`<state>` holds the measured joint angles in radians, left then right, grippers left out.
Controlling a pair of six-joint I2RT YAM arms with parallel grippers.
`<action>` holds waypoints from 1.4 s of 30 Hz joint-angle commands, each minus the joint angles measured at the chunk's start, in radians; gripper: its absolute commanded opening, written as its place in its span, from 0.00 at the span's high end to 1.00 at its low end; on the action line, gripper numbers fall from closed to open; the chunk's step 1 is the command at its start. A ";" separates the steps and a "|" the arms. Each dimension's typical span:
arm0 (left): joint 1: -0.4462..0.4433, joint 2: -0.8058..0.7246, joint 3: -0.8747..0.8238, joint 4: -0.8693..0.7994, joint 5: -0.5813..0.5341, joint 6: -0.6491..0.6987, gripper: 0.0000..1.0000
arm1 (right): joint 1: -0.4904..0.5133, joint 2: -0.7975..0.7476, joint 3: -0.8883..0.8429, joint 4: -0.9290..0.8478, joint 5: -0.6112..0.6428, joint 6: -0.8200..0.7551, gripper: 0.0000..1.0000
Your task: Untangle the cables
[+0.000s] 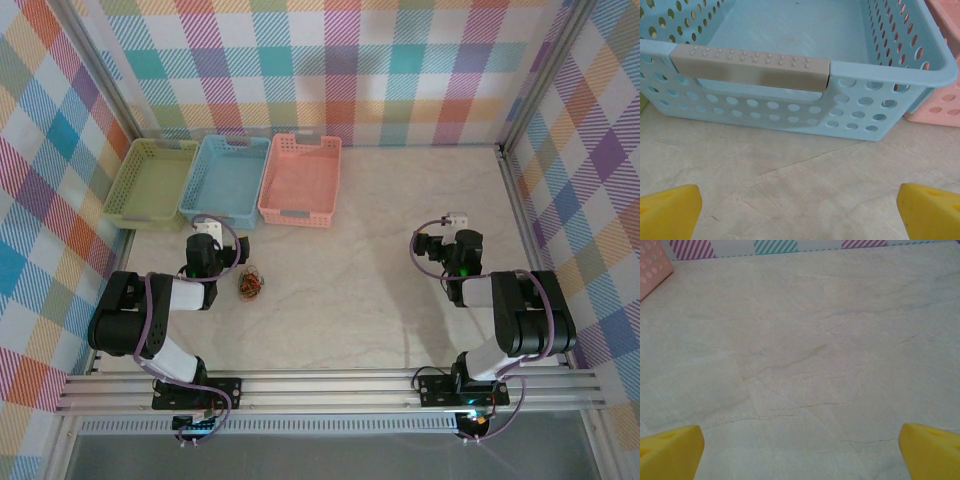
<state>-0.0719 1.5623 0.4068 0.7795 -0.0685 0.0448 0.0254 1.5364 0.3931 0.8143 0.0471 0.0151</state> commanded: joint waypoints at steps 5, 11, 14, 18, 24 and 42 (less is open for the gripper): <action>-0.012 -0.258 0.078 -0.260 -0.141 -0.048 0.00 | 0.005 -0.227 0.132 -0.342 0.086 0.038 0.00; 0.004 -0.371 0.369 -0.693 -0.232 -0.318 0.00 | 0.014 -0.452 0.103 -0.370 0.159 0.300 0.00; 0.070 -0.322 0.532 -0.848 -0.091 -0.434 0.00 | -0.014 -0.525 0.106 -0.482 0.173 0.488 0.00; 0.134 -0.079 0.828 -1.099 0.014 -0.424 0.00 | -0.013 -0.570 0.086 -0.471 0.015 0.425 0.01; 0.208 0.264 1.168 -1.300 0.109 -0.395 0.09 | 0.034 -0.558 0.052 -0.457 -0.020 0.380 0.08; 0.270 0.717 1.752 -1.628 0.096 -0.224 0.10 | 0.108 -0.533 -0.004 -0.395 0.034 0.365 0.08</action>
<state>0.1886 2.2135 2.0975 -0.7593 0.0257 -0.2123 0.1261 1.0107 0.3985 0.3840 0.0746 0.3809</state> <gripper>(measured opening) 0.904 0.923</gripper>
